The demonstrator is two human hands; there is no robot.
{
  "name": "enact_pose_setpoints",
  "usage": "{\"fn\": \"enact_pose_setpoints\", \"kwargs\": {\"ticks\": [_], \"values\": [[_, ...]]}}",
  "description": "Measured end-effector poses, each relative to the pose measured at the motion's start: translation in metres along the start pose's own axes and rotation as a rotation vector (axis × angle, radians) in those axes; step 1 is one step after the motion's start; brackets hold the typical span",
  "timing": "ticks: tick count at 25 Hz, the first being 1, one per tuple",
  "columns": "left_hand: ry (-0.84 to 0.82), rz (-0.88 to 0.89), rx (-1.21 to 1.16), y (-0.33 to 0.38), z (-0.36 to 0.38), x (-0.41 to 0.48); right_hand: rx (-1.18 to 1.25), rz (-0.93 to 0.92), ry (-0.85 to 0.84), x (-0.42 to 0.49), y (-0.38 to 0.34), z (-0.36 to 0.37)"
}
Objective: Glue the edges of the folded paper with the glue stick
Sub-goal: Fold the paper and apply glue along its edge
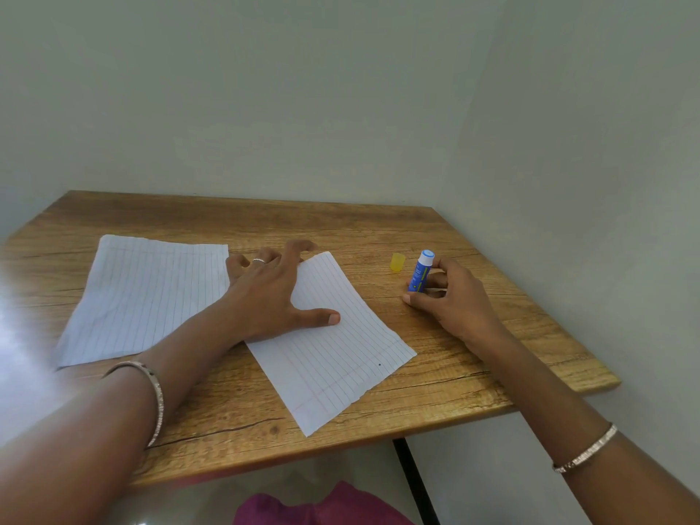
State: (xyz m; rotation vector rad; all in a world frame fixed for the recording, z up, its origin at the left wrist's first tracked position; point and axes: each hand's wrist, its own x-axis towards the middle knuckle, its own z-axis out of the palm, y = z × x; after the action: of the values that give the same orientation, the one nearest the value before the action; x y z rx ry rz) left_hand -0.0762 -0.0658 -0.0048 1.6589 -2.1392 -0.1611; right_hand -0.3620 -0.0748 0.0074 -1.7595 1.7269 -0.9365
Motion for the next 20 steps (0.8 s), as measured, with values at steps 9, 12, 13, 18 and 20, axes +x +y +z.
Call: {"fn": "enact_pose_setpoints", "kwargs": {"ticks": [9,12,13,18,20], "values": [[0.129,0.064,0.227,0.006,-0.005,-0.004,-0.24,-0.476,0.013,-0.094,-0.051,0.033],[0.153,0.067,0.235,0.006,-0.007,-0.007,-0.373,-0.587,-0.208,-0.093,-0.055,0.054],[0.148,0.051,0.217,0.005,-0.009,-0.007,-0.383,-0.588,-0.213,-0.091,-0.055,0.055],[0.407,-0.1,0.201,-0.01,-0.04,-0.013,-0.366,-0.507,-0.198,-0.074,-0.046,0.037],[0.523,-0.289,0.239,-0.028,-0.058,-0.021,-0.345,-0.471,-0.205,-0.071,-0.044,0.03]]}}
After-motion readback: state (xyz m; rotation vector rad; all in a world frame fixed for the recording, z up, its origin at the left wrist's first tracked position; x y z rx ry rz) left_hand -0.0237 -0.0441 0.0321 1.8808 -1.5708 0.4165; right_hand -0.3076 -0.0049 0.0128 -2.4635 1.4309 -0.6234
